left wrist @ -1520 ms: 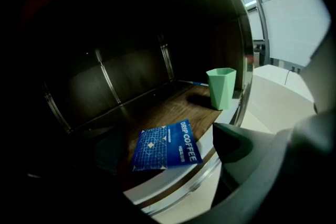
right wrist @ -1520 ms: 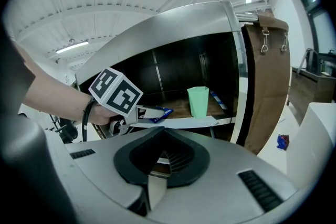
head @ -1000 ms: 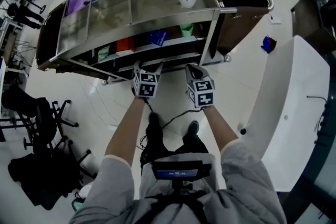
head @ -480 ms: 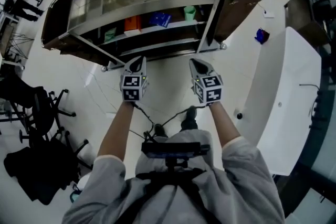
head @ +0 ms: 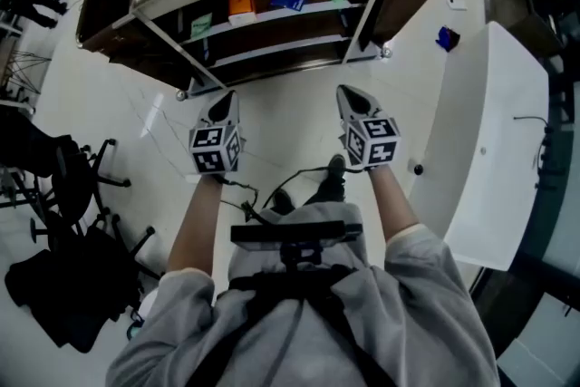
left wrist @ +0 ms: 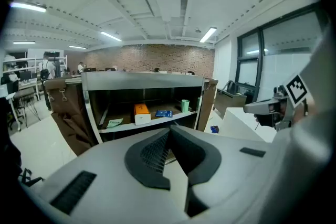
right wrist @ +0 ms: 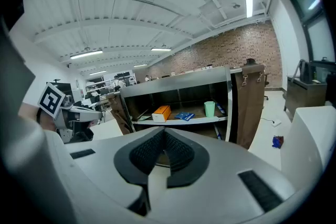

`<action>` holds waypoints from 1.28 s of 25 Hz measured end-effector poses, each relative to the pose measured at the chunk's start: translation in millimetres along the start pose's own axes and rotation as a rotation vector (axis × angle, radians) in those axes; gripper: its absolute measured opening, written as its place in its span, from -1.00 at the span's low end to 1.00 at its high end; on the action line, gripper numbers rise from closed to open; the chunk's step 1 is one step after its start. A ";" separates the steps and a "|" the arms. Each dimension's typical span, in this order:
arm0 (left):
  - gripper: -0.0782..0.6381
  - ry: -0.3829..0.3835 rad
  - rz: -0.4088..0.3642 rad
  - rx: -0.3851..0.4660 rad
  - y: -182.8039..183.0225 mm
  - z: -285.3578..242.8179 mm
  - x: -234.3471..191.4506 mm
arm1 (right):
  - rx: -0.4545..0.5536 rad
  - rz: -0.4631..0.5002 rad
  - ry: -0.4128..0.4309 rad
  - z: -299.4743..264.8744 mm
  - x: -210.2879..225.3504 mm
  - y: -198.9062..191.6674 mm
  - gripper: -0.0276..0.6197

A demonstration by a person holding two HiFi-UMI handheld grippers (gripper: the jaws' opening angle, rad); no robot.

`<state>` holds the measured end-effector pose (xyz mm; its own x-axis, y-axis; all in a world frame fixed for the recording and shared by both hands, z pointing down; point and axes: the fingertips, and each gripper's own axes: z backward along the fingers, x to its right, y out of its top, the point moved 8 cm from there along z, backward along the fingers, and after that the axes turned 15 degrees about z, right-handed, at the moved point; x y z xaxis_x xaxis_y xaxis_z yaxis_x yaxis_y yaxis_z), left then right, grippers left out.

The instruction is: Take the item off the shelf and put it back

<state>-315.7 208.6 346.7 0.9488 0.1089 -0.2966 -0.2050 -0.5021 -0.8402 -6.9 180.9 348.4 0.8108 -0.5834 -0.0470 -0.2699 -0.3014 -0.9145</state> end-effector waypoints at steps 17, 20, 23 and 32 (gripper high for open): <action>-0.76 0.030 0.058 0.024 -22.3 57.7 -47.0 | -0.021 0.025 -0.032 21.5 -44.7 -9.5 -0.89; -0.76 0.026 0.066 0.027 -23.2 59.3 -46.6 | -0.026 0.026 -0.031 22.2 -44.6 -9.3 -0.89; -0.76 0.021 0.067 0.028 -22.4 59.1 -45.6 | -0.032 0.030 -0.030 20.9 -44.4 -7.8 -0.89; -0.76 0.020 0.070 0.026 -25.7 62.7 -44.7 | -0.042 0.045 -0.016 13.6 -45.8 -6.7 -0.89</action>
<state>-367.9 270.4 353.1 0.9365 0.0569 -0.3460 -0.2770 -0.4850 -0.8295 -35.1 219.9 351.2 0.8056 -0.5849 -0.0949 -0.3279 -0.3067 -0.8935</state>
